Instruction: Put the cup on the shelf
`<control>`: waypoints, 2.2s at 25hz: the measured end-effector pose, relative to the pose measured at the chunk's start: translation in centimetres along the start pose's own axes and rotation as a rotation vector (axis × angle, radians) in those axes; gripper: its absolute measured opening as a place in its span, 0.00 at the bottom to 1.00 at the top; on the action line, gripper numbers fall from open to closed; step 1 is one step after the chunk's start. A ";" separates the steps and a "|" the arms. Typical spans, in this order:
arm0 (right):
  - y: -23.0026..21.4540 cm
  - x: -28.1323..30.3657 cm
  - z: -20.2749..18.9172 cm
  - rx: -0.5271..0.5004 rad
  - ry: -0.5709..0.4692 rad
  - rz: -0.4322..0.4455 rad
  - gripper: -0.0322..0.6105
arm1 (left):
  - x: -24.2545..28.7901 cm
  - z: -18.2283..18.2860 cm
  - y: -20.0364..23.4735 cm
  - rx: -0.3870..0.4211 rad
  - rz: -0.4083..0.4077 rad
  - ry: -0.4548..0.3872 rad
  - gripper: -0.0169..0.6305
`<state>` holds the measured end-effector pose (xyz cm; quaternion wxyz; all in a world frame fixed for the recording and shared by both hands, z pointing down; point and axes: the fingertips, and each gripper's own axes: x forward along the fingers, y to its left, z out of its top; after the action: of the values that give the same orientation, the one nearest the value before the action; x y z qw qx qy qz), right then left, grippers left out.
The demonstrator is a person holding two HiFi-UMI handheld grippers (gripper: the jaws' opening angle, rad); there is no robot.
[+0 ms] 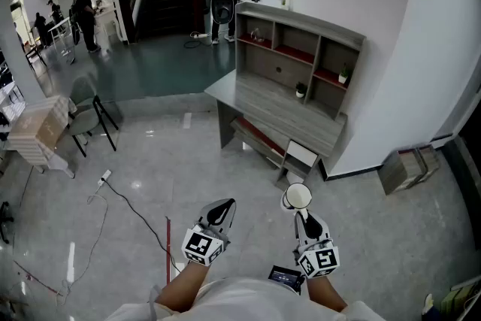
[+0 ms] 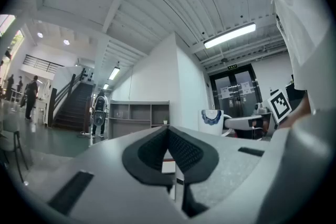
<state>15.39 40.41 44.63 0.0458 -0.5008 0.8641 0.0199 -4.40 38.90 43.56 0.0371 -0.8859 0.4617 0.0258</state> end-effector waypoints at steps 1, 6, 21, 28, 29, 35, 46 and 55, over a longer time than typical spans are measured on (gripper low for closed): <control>0.4 -0.2 0.1 0.002 -0.006 -0.006 0.17 | -0.5 0.2 0.1 -0.004 0.000 0.001 0.04; 2.6 -0.4 0.9 -0.012 -0.027 0.007 0.17 | -2.8 0.9 1.0 -0.018 0.012 -0.016 0.04; 3.8 -2.8 1.6 -0.014 -0.023 0.022 0.17 | -4.4 -0.2 -0.3 -0.061 -0.010 0.006 0.04; 3.6 -3.8 2.0 0.005 -0.033 -0.001 0.17 | -4.2 -0.1 -1.2 -0.066 -0.030 0.005 0.04; 3.6 -4.1 2.0 0.001 -0.039 -0.004 0.17 | -4.3 -0.3 -1.4 -0.068 -0.031 0.007 0.04; 3.1 -4.6 2.0 -0.002 -0.050 -0.016 0.17 | -4.2 -0.6 -1.9 -0.067 -0.031 0.015 0.04; 1.2 -4.6 1.2 -0.011 -0.010 -0.077 0.17 | -3.9 -0.6 -1.7 0.042 0.071 0.059 0.04; -1.2 -4.7 1.6 -0.010 -0.029 -0.086 0.17 | -3.0 -0.4 -1.1 0.053 0.159 0.077 0.04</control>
<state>18.84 43.98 43.51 0.0563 -0.5375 0.8409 0.0295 -5.17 41.97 44.25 0.0405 -0.8454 0.5323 -0.0176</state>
